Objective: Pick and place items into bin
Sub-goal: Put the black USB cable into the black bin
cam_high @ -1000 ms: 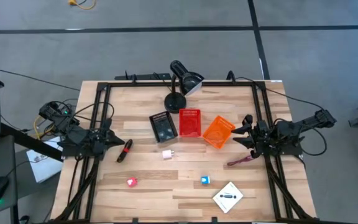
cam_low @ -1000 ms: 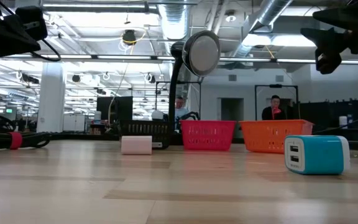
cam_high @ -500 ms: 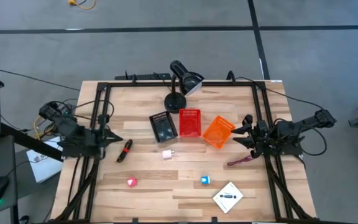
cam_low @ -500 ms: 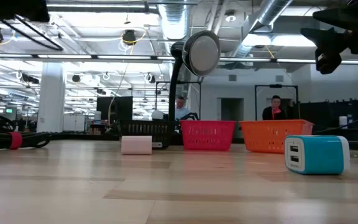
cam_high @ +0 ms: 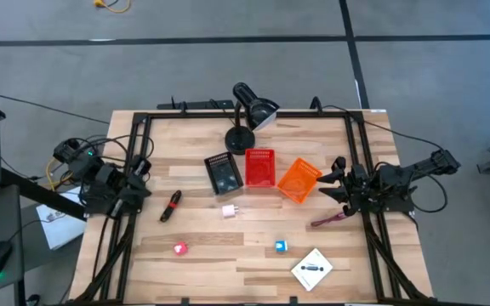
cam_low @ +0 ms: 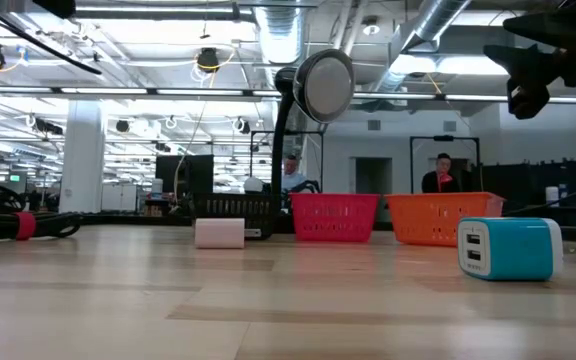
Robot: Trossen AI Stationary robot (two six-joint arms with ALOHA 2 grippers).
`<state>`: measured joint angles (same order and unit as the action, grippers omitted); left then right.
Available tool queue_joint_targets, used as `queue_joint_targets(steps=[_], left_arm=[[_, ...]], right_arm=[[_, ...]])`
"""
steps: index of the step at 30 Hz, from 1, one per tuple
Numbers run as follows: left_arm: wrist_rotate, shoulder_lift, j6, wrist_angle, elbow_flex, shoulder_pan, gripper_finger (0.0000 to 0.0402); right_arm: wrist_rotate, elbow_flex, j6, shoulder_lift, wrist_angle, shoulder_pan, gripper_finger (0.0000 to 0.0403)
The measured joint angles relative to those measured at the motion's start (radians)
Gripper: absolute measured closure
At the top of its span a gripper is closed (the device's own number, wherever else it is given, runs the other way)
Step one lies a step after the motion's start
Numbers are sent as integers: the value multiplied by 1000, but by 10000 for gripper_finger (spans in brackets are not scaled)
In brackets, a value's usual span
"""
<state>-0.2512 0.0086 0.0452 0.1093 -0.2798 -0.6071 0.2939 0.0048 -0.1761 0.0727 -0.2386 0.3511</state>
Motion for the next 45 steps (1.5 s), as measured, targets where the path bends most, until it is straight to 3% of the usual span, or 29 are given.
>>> queue_joint_targets(steps=[8, 14, 18, 24, 28, 40, 45], left_arm=[[3, 0, -78, -24, 0, 0, 401], [-6, 0, -188, -166, 0, 0, 401], [-118, 18, -214, -236, 0, 0, 401], [-371, 37, -268, -230, 1, 0, 401], [-414, 37, -316, -233, 1, 0, 396], [-492, 61, -409, -270, -3, 0, 264], [-499, 116, -503, -328, -127, 0, 239]], right_arm=[[0, 0, 34, 0, -1, 0, 244], [3, 0, 45, 0, -2, 0, 244], [3, 0, 51, 0, -2, 0, 244], [52, 2, -1, 0, -1, 0, 244], [49, 3, -6, 0, 4, 0, 244], [54, 6, 149, 0, -11, 0, 244], [77, 6, 154, 0, -20, 0, 244]])
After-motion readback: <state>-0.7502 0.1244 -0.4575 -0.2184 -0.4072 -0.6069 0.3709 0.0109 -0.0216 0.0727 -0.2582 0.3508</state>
